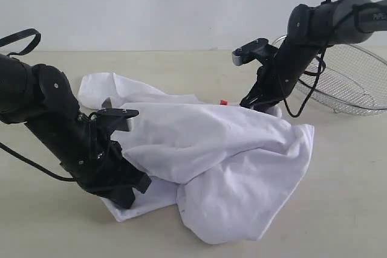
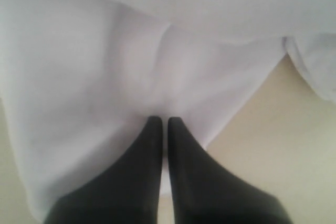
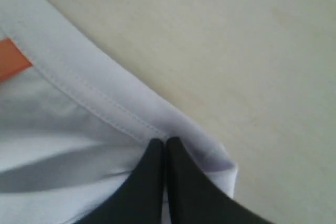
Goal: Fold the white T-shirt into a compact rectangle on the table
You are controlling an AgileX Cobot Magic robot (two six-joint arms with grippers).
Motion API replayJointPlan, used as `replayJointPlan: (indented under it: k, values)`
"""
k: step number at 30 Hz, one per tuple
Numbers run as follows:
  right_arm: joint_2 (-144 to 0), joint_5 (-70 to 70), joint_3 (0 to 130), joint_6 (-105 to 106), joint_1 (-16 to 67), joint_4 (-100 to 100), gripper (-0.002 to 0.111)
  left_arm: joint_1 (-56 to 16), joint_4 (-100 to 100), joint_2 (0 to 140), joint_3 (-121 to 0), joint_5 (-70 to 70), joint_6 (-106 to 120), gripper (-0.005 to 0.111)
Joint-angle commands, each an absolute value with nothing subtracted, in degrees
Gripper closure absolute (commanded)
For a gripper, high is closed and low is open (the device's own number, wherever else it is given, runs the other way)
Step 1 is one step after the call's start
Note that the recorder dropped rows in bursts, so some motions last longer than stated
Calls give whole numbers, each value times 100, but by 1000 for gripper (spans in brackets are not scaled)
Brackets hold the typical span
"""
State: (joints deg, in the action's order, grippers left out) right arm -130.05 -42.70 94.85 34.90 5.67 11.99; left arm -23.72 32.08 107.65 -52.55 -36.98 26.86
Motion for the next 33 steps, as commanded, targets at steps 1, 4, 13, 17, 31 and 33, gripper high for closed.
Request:
replayJointPlan:
  k: [1, 4, 13, 17, 31, 33]
  values:
    - [-13484, -4065, 9988, 3355, 525, 983, 108, -2401, 3171, 10747, -5288, -3758, 2631, 102]
    - [-13762, -4041, 10401, 3073, 525, 776, 108, -2401, 3166, 10747, -5288, -3847, 2617, 102]
    - [-14544, -4292, 11986, 2691, 525, 305, 108, -2401, 3166, 10747, -5276, -3979, 2593, 102]
    - [-14831, -4302, 12685, 2543, 525, 116, 108, -2401, 3043, 10747, -5276, -4186, 2486, 102]
    - [-14872, -4397, 13214, 1760, 511, -667, 108, -2387, 2464, 10747, -5276, -5411, 2225, 102]
    - [-14794, -4430, 13214, 1746, 511, -667, 108, -2387, 2464, 10679, -5276, -5444, 2320, 102]
